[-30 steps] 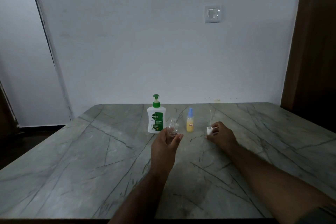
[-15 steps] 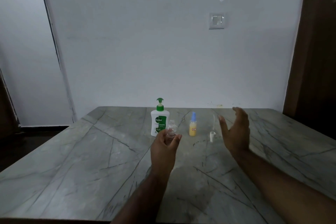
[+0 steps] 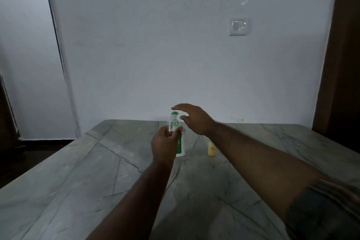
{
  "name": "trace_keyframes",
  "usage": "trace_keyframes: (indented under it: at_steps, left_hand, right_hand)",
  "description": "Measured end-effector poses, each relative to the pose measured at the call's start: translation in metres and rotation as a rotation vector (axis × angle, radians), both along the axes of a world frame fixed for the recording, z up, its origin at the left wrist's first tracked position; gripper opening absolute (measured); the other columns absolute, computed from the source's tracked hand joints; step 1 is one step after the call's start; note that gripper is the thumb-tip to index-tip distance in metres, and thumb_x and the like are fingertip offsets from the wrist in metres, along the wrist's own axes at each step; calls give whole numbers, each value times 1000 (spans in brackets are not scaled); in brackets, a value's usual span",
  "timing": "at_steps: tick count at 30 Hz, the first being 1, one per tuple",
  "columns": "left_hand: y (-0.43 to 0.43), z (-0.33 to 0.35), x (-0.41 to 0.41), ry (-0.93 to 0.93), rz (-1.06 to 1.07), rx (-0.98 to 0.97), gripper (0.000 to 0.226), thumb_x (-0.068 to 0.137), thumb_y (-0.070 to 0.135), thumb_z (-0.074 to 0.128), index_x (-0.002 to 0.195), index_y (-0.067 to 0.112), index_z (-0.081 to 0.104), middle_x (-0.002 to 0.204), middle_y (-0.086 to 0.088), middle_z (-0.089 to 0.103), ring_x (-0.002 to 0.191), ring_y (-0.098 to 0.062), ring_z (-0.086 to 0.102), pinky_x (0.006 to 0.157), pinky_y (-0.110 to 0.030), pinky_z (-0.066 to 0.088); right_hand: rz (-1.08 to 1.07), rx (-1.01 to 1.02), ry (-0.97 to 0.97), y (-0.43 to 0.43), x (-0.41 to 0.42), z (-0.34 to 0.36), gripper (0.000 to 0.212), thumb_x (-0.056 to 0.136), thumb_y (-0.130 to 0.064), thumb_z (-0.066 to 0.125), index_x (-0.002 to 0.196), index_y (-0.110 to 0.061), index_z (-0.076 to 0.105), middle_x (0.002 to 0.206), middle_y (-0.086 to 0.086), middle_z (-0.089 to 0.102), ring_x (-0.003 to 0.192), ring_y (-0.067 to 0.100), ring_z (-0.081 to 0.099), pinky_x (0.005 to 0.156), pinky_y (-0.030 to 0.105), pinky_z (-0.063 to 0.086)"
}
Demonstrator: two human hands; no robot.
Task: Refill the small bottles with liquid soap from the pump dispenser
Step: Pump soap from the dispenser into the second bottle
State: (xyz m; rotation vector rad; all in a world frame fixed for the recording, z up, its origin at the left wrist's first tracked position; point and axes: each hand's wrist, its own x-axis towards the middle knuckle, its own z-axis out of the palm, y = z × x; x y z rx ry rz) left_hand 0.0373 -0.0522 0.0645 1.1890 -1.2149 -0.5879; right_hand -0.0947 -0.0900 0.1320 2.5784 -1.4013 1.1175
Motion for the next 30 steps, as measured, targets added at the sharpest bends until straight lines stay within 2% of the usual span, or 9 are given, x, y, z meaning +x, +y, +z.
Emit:
trace_keyframes:
  at_steps: [3,6,11,16,20,24,27,30]
  left_hand:
    - [-7,-4,0,14,-9,7,31,89,43,69,99,14,73,85,1,73,75,-12,71,61,-25,55]
    - [-11,-11,2,28,-8,9,31,89,44,69,98,15,73,85,1,74,75,-14,72,66,-30,58]
    - [-17,-20,4,55,-3,7,33,88,45,69,101,15,72,91,0,75,79,-15,73,73,-37,62]
    - [-18,-18,3,43,4,-38,35,88,47,68,103,15,74,90,0,75,79,-14,72,71,-35,61]
    - [-16,-16,1,17,29,-69,36,89,47,67,108,17,73,91,7,72,77,-6,67,61,-18,51]
    - [-15,-14,0,11,35,-97,35,87,49,68,106,19,73,85,13,70,77,-4,67,69,-26,57]
    - [-12,-15,0,11,42,-115,29,87,49,67,101,24,73,77,20,66,73,-2,67,63,-20,53]
    - [-10,-16,3,18,45,-140,23,88,48,67,97,27,72,81,14,71,74,-8,71,63,-25,57]
  right_hand:
    - [23,86,-5,-15,4,-9,41,95,-3,49,132,-18,56,142,0,52,132,16,46,113,31,35]
    - [64,77,-131,-22,8,-17,38,93,1,46,123,-15,63,133,3,59,120,18,55,105,35,46]
    - [66,-26,-201,-26,15,-20,30,89,1,51,105,-13,73,115,3,67,109,14,58,99,31,47]
    - [19,-49,-242,-28,16,-18,32,88,2,54,108,-16,73,112,2,69,102,10,61,93,27,51]
    - [-24,-99,-215,-29,14,-16,28,88,-3,58,107,-16,73,107,2,71,96,12,62,89,30,53]
    - [-42,-100,-199,-29,10,-18,29,87,-3,58,108,-15,73,106,2,71,97,13,63,90,29,52]
    - [-53,-91,-231,-29,13,-19,29,88,-2,56,107,-14,73,109,2,71,100,13,63,94,29,51]
    - [-64,-66,-262,-30,13,-17,28,87,-2,57,106,-14,74,109,2,72,100,11,64,95,27,50]
